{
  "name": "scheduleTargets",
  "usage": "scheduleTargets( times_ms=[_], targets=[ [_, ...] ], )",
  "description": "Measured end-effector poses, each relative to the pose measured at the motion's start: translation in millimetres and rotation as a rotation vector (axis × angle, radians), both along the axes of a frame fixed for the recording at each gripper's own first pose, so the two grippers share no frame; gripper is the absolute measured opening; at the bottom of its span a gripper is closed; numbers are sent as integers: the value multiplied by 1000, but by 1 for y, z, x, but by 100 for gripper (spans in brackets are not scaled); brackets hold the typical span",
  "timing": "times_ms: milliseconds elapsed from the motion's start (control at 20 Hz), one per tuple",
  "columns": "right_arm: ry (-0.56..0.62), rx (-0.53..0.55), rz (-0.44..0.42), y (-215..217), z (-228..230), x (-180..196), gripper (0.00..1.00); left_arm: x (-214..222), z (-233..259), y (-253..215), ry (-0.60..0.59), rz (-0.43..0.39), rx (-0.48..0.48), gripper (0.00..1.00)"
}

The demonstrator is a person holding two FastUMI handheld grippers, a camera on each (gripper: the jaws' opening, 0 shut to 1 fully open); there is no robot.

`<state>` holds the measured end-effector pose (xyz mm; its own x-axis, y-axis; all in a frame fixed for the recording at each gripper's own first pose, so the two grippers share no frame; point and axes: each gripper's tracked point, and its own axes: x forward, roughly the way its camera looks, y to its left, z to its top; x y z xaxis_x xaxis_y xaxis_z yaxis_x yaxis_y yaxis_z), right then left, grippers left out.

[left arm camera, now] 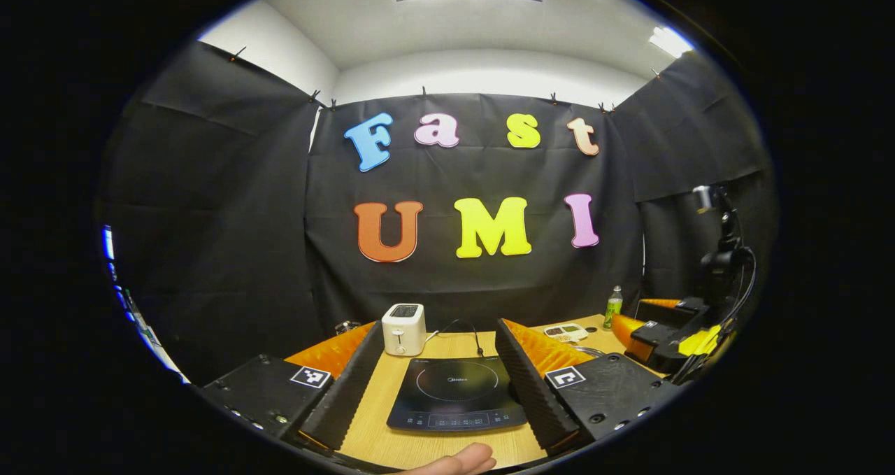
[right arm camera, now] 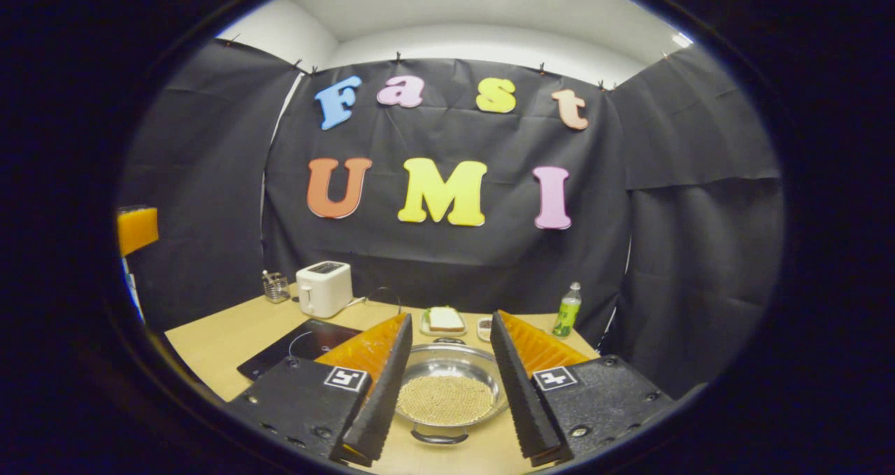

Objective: First push the handle of the pot to place it horizontally, then grasp the pot with both hands and set it on the induction cooktop.

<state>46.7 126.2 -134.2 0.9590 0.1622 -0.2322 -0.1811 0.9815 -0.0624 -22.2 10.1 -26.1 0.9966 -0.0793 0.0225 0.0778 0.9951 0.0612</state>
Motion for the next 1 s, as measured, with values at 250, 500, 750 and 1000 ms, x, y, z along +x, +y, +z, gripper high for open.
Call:
scheduleTargets(
  times_ms=[250,500,750,1000],
  targets=[
    [158,19,80,30,-57,3,31,1,-9,6,3,4,-19,95],
    [309,15,117,50,-113,0,4,3,-22,11,13,18,2,95],
    [521,49,166,65,-178,-17,4,1,-34,6,41,2,-10,95],
    [643,51,157,57,-219,-23,4,-7,-31,1,23,-16,-5,95]
  ],
)
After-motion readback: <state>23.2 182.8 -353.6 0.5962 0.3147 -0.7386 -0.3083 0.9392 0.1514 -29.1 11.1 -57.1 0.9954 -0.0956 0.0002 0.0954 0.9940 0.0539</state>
